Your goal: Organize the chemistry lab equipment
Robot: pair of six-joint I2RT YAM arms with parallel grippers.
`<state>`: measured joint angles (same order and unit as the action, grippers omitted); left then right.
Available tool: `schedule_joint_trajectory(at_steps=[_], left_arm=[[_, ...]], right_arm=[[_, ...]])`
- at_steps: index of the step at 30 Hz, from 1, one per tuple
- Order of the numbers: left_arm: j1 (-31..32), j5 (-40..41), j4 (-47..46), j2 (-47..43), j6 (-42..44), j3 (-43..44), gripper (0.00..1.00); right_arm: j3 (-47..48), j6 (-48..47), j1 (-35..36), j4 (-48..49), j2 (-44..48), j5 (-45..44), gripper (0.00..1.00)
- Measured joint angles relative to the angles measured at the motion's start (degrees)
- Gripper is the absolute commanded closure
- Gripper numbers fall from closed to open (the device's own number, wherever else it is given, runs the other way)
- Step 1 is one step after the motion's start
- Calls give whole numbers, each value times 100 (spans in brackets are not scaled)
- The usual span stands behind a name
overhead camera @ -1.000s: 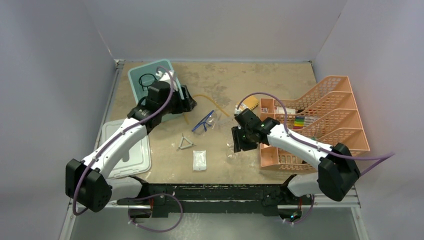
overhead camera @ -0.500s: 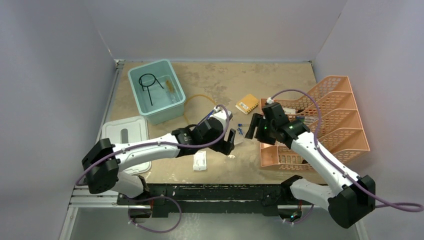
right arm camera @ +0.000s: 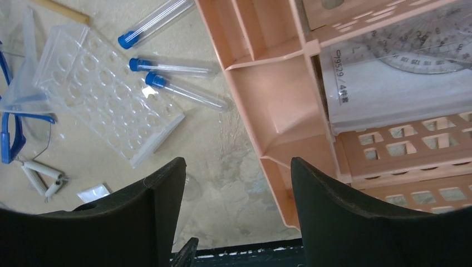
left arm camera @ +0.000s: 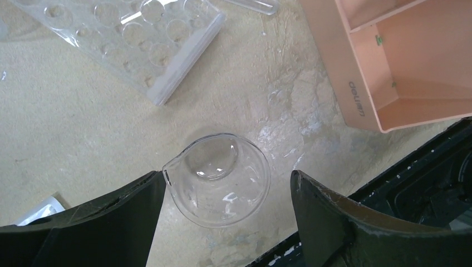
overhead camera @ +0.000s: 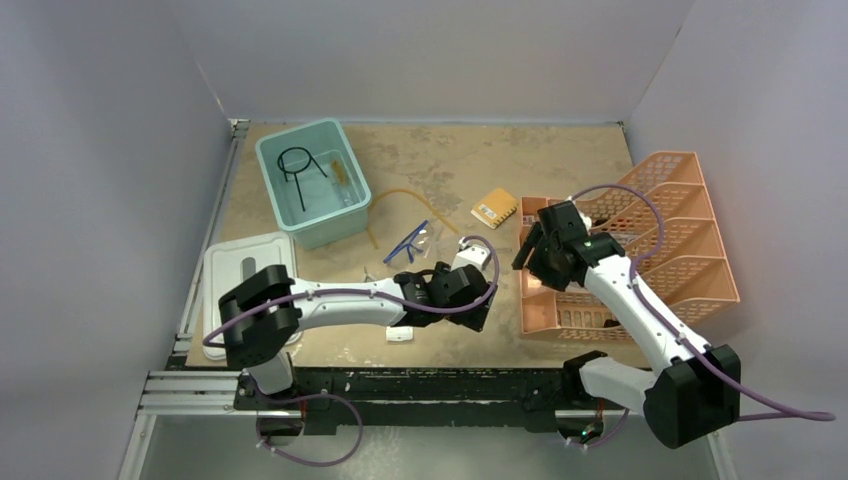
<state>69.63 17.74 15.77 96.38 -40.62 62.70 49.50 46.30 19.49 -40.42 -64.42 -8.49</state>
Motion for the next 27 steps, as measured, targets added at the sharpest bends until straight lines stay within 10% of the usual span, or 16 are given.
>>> schedule_joint_trajectory(at_steps=[12,27], left_arm=[[15,72,114,358,-319,284,60],[-522,570,1580,-413,-85,1233,62]], right_arm=[[0,-186,-227,50,-2,-105,30],[269,-378,-232,249,-70,-109,32]])
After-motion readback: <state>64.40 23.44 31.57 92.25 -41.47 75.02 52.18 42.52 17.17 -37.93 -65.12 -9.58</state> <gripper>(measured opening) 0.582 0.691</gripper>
